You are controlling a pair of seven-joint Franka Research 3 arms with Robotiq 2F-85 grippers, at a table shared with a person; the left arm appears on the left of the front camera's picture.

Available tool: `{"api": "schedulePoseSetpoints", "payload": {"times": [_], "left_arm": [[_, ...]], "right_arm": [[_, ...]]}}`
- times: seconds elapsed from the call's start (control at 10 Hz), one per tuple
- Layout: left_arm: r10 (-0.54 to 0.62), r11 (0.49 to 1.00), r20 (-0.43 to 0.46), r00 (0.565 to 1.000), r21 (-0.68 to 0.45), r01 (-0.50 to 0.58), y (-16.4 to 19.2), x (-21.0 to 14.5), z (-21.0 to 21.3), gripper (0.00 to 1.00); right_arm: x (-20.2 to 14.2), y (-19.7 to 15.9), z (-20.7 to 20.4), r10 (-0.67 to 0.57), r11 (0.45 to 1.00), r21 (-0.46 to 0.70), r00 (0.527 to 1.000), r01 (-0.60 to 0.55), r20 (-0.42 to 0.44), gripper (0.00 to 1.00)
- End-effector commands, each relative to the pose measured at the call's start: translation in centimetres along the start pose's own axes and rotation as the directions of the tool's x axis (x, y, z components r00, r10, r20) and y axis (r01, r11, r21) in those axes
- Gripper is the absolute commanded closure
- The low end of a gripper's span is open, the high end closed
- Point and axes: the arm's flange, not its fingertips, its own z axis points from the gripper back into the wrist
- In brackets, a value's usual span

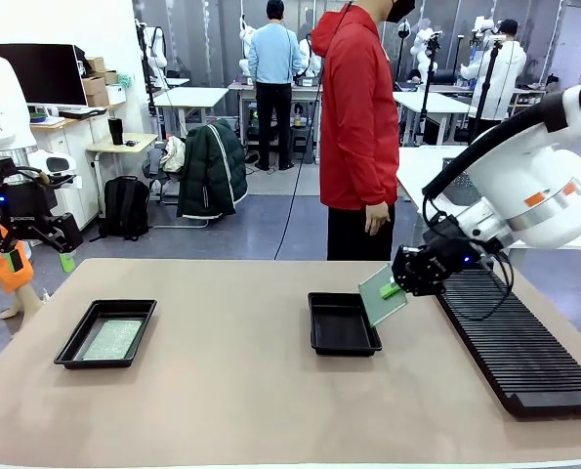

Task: Inspect and transfer BCBs to ESD trays.
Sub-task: Pick up the Blank PCB from the PCB Rack and place it in the right ESD tray.

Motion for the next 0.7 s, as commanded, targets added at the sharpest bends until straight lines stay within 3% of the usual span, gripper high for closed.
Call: {"api": "schedulePoseSetpoints", "payload": {"times": [0.0,0.6], "left_arm": [[-0.005,1.0,0.013,1.0,-0.001,0.005,0.1,-0.1,-0.2,0.0],[-0.005,1.0,0.013,1.0,-0.001,0.005,0.1,-0.1,-0.2,0.0]], "right_arm": [[-0.5,-0.4,-3.3,0.006,0.999,0.04,0.998,-0.009,0.07,0.97],[1.0,-1.5,-9.1,-0.064,0.997,0.058,0.993,0.059,0.102,0.97]]}}
